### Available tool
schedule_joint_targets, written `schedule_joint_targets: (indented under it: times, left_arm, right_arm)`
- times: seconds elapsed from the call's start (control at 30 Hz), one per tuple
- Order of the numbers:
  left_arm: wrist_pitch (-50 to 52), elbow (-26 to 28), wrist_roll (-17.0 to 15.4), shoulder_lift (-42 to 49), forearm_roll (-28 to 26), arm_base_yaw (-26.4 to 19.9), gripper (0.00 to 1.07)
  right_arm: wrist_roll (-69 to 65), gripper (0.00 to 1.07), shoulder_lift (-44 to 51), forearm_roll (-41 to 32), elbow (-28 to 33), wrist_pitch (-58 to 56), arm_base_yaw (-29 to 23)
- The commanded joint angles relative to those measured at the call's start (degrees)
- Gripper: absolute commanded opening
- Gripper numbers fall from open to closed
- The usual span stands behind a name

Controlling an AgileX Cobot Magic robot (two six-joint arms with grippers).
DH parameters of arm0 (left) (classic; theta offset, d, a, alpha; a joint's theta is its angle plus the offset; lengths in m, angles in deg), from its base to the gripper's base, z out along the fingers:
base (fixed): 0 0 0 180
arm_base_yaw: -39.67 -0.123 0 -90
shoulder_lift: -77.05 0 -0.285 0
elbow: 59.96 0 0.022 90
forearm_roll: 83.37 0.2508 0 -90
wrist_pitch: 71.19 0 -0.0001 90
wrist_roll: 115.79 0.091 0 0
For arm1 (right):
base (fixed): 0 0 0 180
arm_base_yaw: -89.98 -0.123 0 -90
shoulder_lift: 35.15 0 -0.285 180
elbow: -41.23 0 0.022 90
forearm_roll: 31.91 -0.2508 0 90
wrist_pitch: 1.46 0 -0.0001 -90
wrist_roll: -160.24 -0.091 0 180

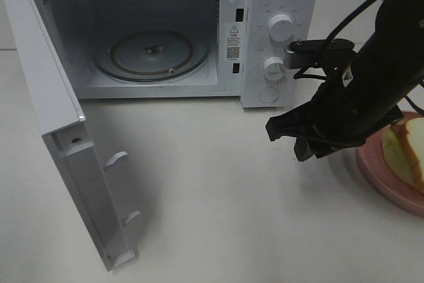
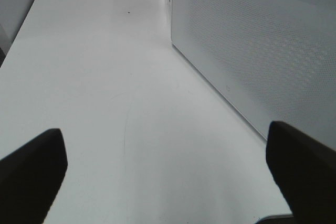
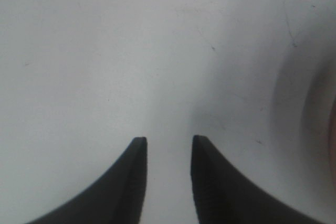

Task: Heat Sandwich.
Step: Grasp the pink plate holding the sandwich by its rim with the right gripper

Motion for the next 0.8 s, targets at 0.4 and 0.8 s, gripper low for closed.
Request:
schedule_joint_targets:
  times: [0.4, 0.8]
  left_arm:
    - [0.2, -0.1, -0.2, 1.5, 0.0, 0.2, 0.98]
    - [0.2, -0.1, -0.2, 1.5, 0.0, 0.2, 0.98]
  right_arm:
    - [6.7, 1.01, 1.4, 1.7, -0.3, -6.0, 0.3]
    - [8.4, 0.98, 1.4, 1.8, -2.6, -11.8, 7.8]
